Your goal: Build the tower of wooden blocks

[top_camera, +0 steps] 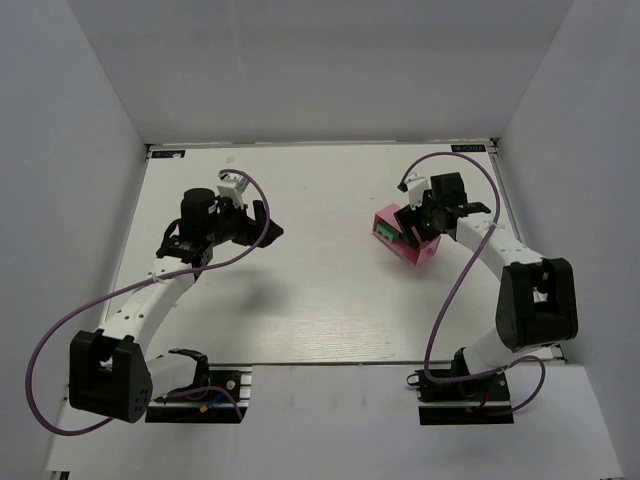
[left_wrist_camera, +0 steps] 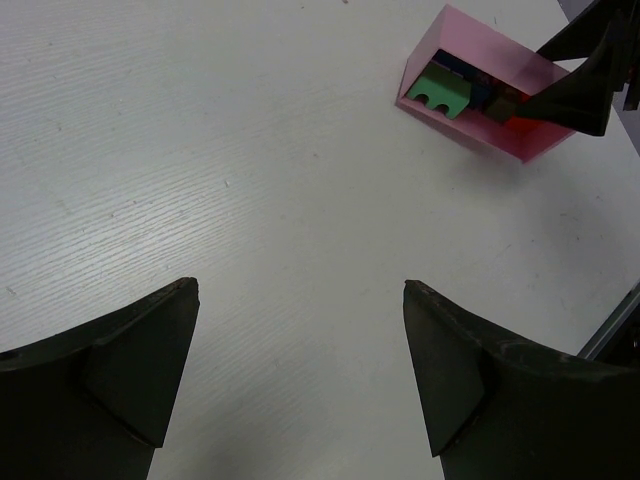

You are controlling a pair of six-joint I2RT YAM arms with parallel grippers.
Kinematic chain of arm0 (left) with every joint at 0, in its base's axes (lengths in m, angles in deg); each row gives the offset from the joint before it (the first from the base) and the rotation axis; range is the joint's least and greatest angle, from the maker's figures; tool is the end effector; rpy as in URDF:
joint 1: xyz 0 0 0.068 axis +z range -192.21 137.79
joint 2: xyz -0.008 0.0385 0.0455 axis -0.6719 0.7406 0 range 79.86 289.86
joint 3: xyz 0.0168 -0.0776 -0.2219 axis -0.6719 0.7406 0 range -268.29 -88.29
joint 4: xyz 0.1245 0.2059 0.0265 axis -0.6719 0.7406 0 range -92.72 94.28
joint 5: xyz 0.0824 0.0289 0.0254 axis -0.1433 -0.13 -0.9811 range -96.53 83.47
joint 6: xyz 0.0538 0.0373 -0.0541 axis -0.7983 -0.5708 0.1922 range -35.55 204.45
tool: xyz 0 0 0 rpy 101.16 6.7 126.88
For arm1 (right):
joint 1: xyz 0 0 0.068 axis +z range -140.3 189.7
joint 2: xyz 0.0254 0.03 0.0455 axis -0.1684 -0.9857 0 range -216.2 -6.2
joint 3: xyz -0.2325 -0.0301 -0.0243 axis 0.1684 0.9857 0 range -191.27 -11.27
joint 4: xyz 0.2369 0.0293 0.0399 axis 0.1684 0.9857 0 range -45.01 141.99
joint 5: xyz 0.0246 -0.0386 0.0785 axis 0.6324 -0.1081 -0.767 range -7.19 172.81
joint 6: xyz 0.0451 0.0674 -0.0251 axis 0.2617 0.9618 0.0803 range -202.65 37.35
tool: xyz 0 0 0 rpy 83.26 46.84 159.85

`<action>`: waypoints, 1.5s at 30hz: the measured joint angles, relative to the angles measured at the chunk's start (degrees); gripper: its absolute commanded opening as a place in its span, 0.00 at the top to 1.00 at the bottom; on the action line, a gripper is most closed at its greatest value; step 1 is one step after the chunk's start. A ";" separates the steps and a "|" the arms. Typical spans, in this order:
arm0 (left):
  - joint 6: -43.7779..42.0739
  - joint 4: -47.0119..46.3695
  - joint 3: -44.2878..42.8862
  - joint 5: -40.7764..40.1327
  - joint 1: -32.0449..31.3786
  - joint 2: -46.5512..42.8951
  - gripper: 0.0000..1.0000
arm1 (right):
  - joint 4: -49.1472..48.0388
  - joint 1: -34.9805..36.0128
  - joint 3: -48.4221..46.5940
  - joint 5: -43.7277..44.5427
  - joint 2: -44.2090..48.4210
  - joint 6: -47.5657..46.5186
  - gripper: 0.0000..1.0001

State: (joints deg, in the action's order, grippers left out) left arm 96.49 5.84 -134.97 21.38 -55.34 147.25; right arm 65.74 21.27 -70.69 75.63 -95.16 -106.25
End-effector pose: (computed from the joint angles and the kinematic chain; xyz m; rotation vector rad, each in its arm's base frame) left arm 0.2708 -0.0991 0.2300 0.3234 2.0830 -0.7720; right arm 0.3264 0.0763 0.1667 -0.7898 2.3088 0.0599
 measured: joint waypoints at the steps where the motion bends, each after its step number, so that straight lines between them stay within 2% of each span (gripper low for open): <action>1: 0.00 0.00 0.00 -0.02 -0.02 0.00 0.07 | 0.02 0.28 0.00 0.26 0.68 -0.22 1.00; 7: 0.00 0.00 0.00 0.00 -0.02 0.00 0.07 | -1.49 4.68 0.68 5.55 4.37 -1.70 1.00; 18: 0.00 0.00 0.00 0.00 0.00 0.00 0.07 | -6.80 13.75 2.12 17.97 2.99 -3.87 1.00; 32: 0.00 0.00 0.00 0.00 -0.02 0.00 0.07 | -7.08 14.45 2.25 16.57 2.95 -3.58 1.00; 33: 0.00 0.00 0.00 0.00 0.00 0.00 0.07 | -7.08 14.49 2.34 16.15 2.95 -3.54 0.98; 34: 0.00 0.00 0.00 0.00 -0.02 0.00 0.07 | -7.17 14.58 2.54 15.89 2.95 -3.48 0.89; 45: 0.00 0.00 0.00 -0.02 -0.02 0.00 0.06 | -6.19 16.35 5.01 12.33 3.34 -2.51 0.51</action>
State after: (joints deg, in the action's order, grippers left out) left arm 96.49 5.84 -134.97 21.35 -55.36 147.25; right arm 59.56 37.62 -65.69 87.96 -91.82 -108.76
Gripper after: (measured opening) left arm 0.939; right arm 0.445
